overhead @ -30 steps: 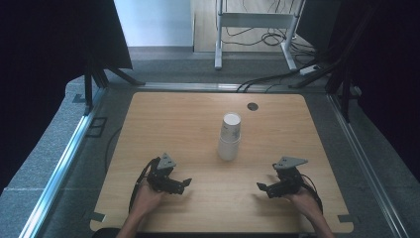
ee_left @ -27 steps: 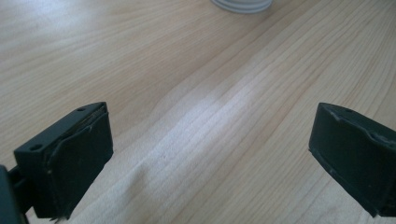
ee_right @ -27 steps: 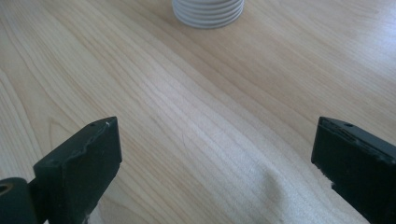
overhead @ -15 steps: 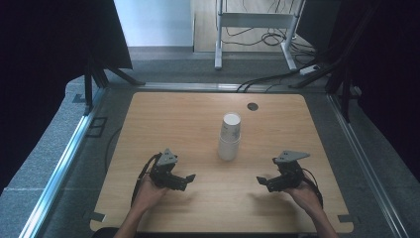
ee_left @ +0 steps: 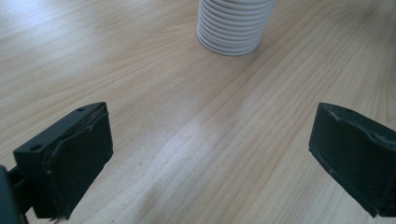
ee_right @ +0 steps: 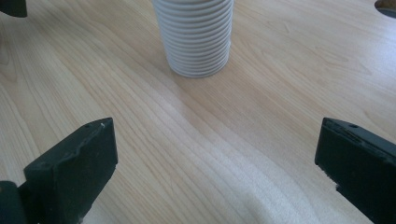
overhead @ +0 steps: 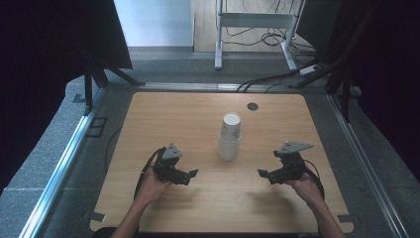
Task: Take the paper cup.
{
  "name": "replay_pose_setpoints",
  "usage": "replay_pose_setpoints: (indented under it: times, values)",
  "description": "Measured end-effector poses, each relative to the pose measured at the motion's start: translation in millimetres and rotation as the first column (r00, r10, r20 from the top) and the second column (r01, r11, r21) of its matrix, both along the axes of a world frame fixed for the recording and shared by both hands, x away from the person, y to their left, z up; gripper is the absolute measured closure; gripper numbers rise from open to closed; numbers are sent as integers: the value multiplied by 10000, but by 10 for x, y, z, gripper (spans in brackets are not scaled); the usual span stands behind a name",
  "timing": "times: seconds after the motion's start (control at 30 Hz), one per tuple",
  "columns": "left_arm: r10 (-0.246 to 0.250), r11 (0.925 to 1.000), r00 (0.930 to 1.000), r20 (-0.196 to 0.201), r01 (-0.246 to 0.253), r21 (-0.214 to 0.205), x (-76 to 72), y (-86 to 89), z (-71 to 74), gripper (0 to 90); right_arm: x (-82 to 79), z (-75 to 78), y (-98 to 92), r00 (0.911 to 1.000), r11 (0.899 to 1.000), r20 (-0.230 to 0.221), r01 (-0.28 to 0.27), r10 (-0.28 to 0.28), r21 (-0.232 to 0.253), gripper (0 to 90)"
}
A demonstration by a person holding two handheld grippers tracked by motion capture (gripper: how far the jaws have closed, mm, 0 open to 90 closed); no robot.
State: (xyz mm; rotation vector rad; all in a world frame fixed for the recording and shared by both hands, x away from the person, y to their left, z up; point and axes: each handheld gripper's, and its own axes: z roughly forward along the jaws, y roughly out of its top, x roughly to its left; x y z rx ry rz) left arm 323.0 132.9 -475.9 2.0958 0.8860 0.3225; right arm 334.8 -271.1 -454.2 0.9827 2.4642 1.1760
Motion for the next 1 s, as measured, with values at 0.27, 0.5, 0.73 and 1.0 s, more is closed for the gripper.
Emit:
replay_pose_setpoints:
  times: [0.27, 0.5, 0.73, 1.0]
  values:
    - [63, 9994, 10000, -21, -63, 337, 80, -81, 60, 0, 57, 98, 62, 9999, 9999, -71, -140, 140, 27, 0]
    - [-69, 9995, 9999, -103, 72, 321, 144, -150, 116, 0, 101, 185, 119, 9999, 9998, -76, -99, 100, 154, 6]
    - [-258, 9996, 9997, 23, 257, 111, 216, -204, 183, 0, 151, 273, 174, 9998, 9998, 36, -181, 181, 15, 11]
    - [-556, 9984, 9984, 133, 554, 120, 296, -302, 244, 12, 201, 356, 252, 9991, 9988, 155, -395, 400, -290, 23]
